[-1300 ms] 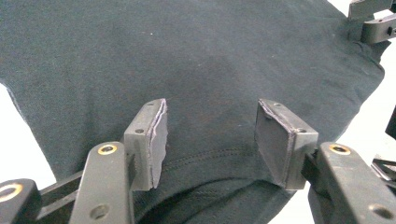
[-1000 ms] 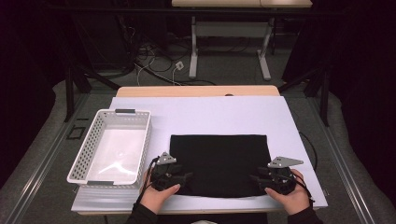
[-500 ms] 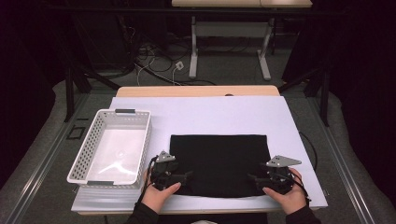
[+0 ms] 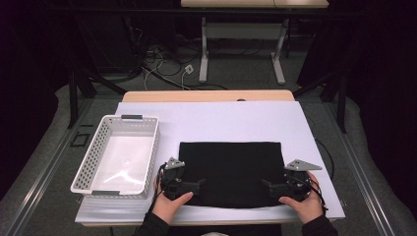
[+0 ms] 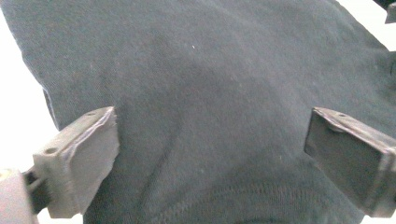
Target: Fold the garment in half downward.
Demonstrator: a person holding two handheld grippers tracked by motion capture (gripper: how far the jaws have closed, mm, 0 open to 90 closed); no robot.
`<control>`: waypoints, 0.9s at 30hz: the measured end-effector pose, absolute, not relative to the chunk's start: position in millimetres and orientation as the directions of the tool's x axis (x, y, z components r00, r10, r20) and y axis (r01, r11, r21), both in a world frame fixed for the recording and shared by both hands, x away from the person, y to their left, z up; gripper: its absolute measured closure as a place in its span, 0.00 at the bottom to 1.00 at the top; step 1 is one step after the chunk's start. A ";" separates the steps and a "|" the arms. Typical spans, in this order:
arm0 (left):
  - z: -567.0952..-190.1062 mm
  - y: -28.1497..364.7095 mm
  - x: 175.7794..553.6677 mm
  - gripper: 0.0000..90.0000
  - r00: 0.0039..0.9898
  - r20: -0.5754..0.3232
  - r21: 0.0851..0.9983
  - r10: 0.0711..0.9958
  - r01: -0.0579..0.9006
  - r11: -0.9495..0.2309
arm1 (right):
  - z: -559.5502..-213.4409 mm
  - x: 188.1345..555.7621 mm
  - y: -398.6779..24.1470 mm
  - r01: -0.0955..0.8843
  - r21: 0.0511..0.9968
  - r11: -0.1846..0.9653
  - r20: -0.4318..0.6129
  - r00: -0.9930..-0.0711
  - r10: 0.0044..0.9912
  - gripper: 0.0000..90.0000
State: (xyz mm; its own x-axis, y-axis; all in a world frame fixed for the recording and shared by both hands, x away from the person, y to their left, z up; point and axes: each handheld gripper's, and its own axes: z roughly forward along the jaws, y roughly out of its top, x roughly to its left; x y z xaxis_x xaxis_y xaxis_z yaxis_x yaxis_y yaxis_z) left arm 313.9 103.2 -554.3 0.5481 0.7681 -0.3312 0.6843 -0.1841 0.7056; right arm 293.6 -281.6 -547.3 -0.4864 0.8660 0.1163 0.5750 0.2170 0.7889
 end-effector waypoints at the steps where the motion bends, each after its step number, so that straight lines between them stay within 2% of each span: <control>1: -552.8 102.7 315.9 0.00 0.547 -0.332 0.705 0.769 0.685 -0.182 | -544.2 296.5 -282.5 0.576 0.793 0.196 0.129 -0.475 0.871 0.00; 7: -543.6 99.8 326.7 0.00 0.527 -0.351 0.707 0.774 0.691 -0.149 | -536.7 306.1 -283.0 0.585 0.789 0.190 0.135 -0.467 0.874 0.00; 18: -517.7 96.6 356.6 0.01 0.513 -0.312 0.730 0.800 0.668 -0.143 | -508.8 335.1 -276.8 0.555 0.802 0.223 0.080 -0.470 0.879 0.00; 27: -505.1 101.2 378.6 0.01 0.487 -0.345 0.737 0.802 0.670 -0.089 | -496.8 365.0 -273.1 0.570 0.781 0.255 0.054 -0.468 0.882 0.00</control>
State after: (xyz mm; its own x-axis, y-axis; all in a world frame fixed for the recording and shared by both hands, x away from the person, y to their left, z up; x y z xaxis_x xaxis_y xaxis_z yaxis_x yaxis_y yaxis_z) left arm 378.6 101.2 -505.1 0.4867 0.8025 -0.3452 0.6697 -0.0891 0.7372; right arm 365.0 -273.1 -496.8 -0.4682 0.8820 0.0541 0.5701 0.2547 0.7811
